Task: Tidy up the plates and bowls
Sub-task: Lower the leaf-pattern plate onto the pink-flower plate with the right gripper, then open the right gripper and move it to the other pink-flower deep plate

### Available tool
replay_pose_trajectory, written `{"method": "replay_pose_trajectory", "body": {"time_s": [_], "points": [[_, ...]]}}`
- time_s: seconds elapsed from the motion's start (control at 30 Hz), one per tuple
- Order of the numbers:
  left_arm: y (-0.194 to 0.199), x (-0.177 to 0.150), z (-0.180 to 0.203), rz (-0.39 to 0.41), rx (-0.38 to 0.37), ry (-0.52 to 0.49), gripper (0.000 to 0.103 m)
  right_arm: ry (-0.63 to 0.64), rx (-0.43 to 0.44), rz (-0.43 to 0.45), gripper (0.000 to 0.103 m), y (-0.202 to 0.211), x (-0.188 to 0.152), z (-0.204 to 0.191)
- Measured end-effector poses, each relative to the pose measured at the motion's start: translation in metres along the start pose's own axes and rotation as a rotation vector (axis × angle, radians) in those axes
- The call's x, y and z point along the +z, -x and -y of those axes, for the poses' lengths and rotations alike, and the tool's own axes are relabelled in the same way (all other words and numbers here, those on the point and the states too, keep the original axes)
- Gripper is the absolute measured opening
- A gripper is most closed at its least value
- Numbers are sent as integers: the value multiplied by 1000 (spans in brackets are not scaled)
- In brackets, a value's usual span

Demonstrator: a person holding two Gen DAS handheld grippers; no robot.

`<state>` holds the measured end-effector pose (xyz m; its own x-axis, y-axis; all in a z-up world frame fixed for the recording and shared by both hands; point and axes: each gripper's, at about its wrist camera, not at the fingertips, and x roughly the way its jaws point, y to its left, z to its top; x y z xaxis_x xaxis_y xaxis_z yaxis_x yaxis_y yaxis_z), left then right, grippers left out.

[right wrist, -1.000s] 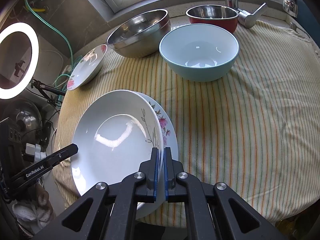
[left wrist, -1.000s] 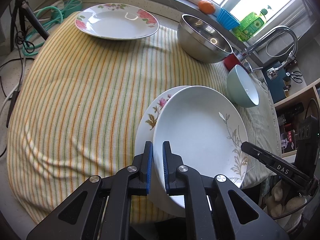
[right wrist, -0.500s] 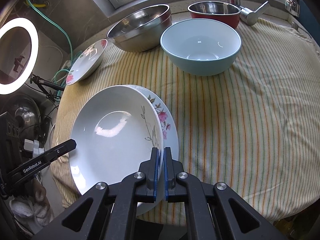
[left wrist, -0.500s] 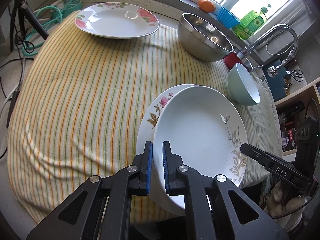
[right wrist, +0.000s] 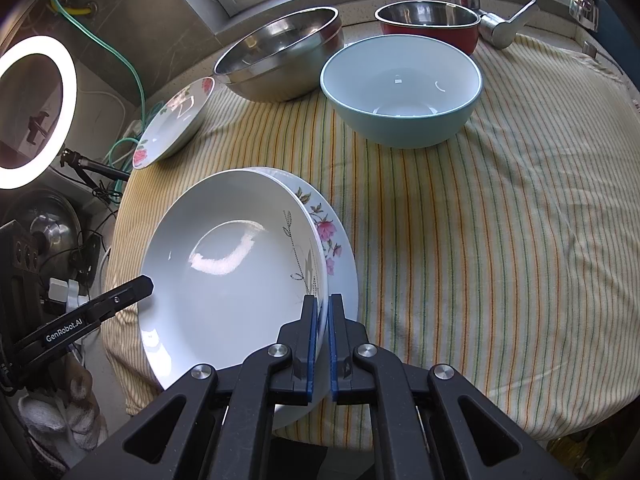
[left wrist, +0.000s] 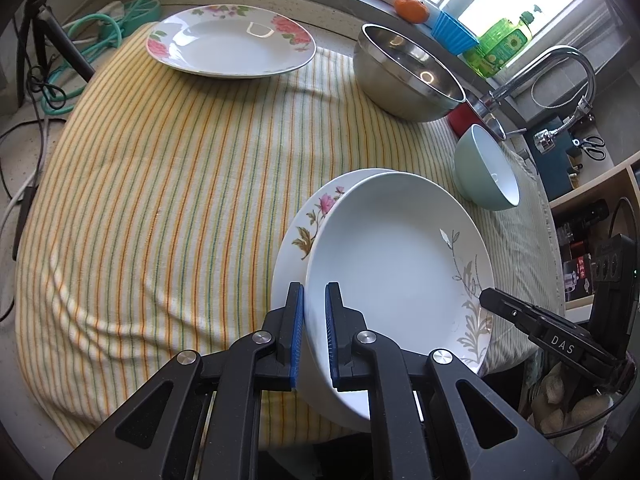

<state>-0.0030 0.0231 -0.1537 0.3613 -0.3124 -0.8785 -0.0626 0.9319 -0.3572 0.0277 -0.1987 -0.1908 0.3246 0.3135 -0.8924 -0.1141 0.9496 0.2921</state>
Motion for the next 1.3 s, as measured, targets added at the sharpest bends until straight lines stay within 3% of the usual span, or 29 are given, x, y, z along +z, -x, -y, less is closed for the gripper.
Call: {"method": "replay_pose_trajectory", "body": {"time_s": [0.33,0.67,0.9,1.3], "points": [[4,1,-4,-5,-25,13,8,-21,-12,-1,8,1,-2,-3],[22,3,-20,28,-40,42,8,8,-65,58,8,21,-5,-12],[35,10,-38,73,-12,84,8,37,-15,96,9,32,7,-32],[53,22,-81,146,61,156,8,181,96,99,10,16,38,-110]]}}
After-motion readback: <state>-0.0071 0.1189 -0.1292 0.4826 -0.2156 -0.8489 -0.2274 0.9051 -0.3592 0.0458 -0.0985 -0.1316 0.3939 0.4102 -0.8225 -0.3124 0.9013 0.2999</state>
